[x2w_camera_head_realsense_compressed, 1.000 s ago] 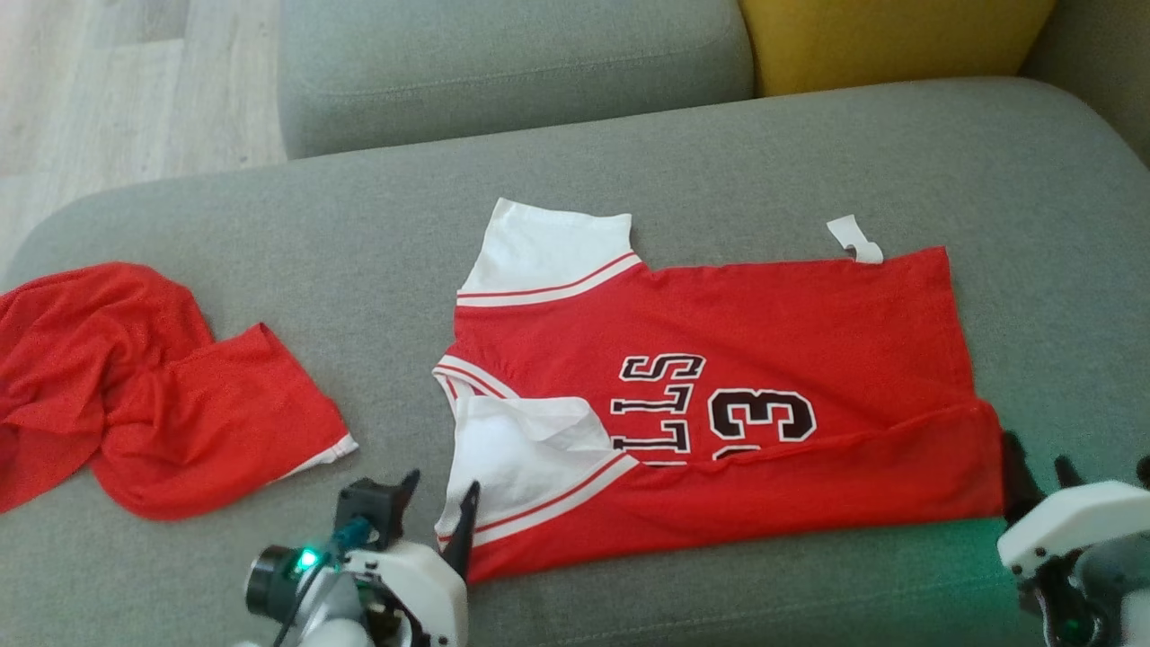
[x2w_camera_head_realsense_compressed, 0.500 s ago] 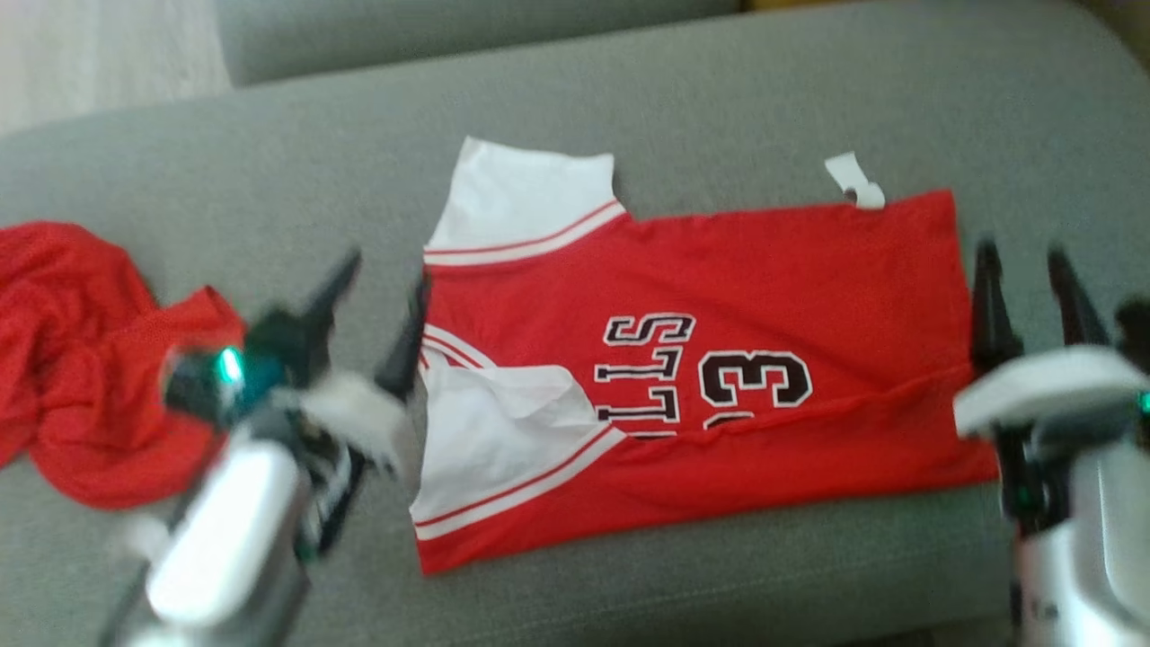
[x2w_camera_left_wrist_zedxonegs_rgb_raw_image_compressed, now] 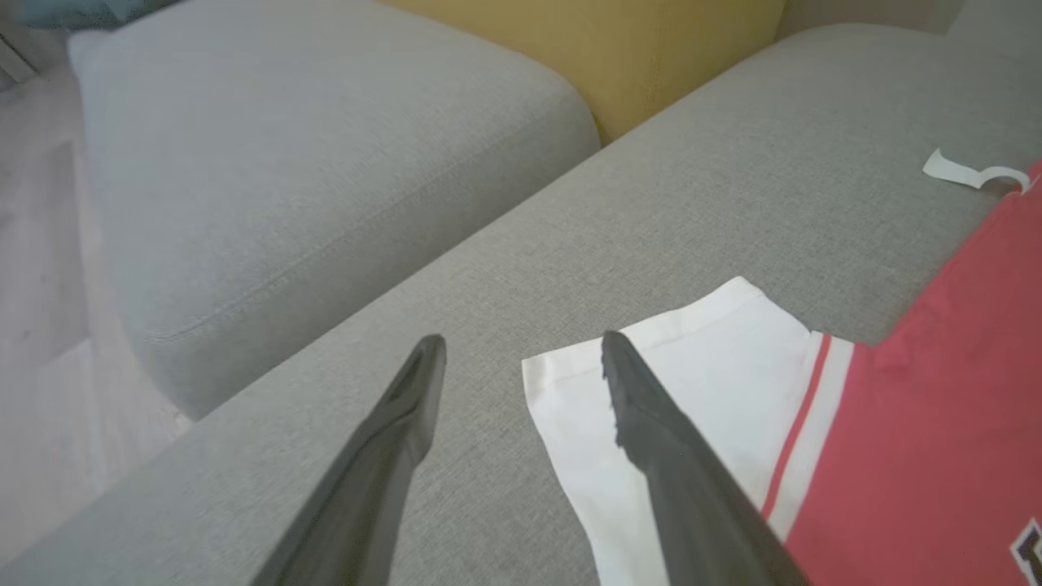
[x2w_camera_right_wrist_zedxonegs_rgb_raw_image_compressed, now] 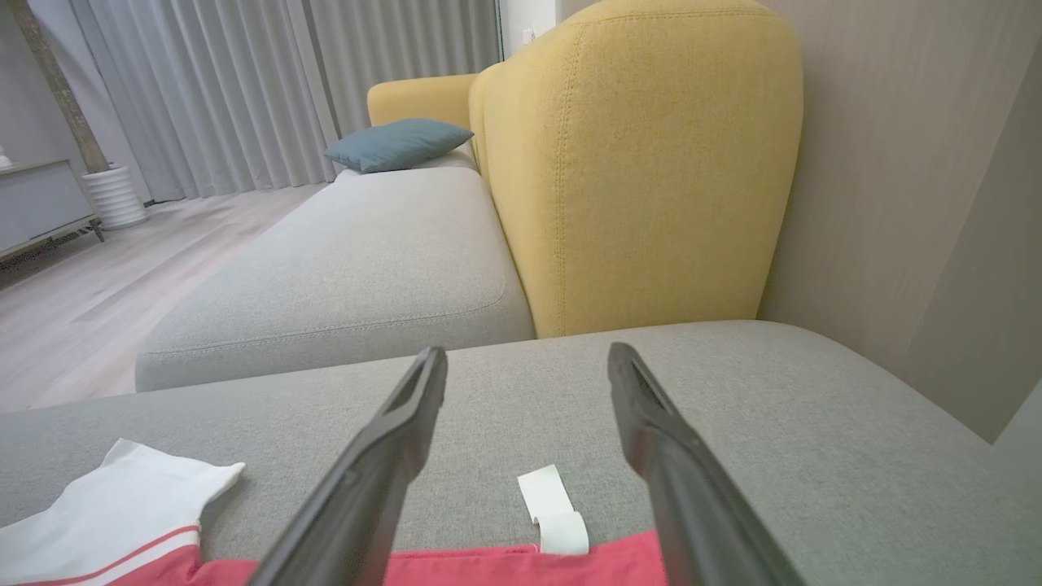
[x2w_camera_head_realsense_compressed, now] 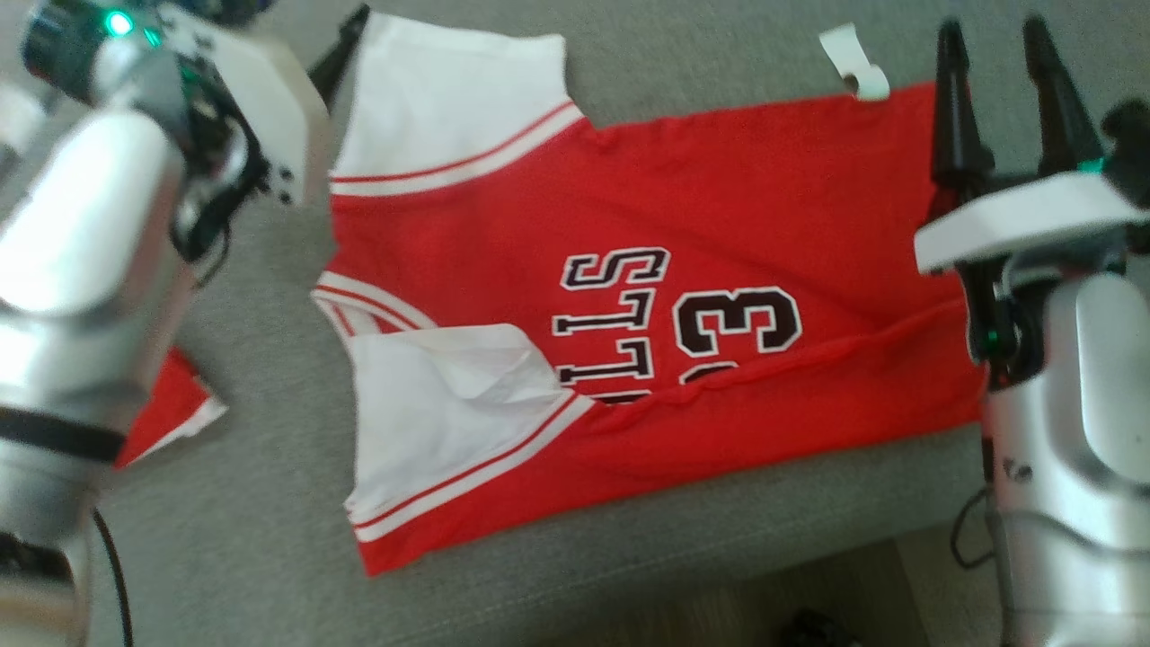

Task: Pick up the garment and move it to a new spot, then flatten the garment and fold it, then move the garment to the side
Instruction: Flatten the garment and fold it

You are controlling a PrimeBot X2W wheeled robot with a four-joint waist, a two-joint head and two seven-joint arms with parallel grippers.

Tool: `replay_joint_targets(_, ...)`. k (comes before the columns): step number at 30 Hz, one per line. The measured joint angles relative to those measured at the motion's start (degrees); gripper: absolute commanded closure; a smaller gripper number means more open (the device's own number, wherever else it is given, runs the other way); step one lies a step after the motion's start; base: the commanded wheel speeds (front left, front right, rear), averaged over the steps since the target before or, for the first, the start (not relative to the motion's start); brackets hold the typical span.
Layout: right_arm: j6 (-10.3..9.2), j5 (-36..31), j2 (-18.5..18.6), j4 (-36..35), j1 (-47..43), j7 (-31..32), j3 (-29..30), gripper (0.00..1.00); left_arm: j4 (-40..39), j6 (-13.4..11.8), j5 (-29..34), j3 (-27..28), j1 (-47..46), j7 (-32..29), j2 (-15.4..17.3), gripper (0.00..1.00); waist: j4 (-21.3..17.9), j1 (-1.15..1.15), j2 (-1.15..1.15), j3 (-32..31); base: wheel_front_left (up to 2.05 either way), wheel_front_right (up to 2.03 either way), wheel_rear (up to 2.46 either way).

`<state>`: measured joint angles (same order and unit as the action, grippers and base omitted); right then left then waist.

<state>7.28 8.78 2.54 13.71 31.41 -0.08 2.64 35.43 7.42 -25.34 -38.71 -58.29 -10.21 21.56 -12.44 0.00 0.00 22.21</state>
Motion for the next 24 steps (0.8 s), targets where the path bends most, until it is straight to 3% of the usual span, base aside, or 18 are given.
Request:
replay_joint_targets(9,0.0,2.0,0.1,-0.6,3.1,-1.0,-3.0,0.0,7.2,0.1,-11.0,-11.9,-8.3,-2.8,5.5,0.0,-5.0,0.0,0.0,5.1,0.0,0.0,0.0)
replay_joint_targets(24,0.0,3.8,0.1,-2.4,3.7,-2.2,-4.0,0.0,14.8,0.2,-16.0,-22.7,-15.9,-1.4,7.0,0.0,-7.6,0.0,0.0,8.9,0.0,0.0,0.0)
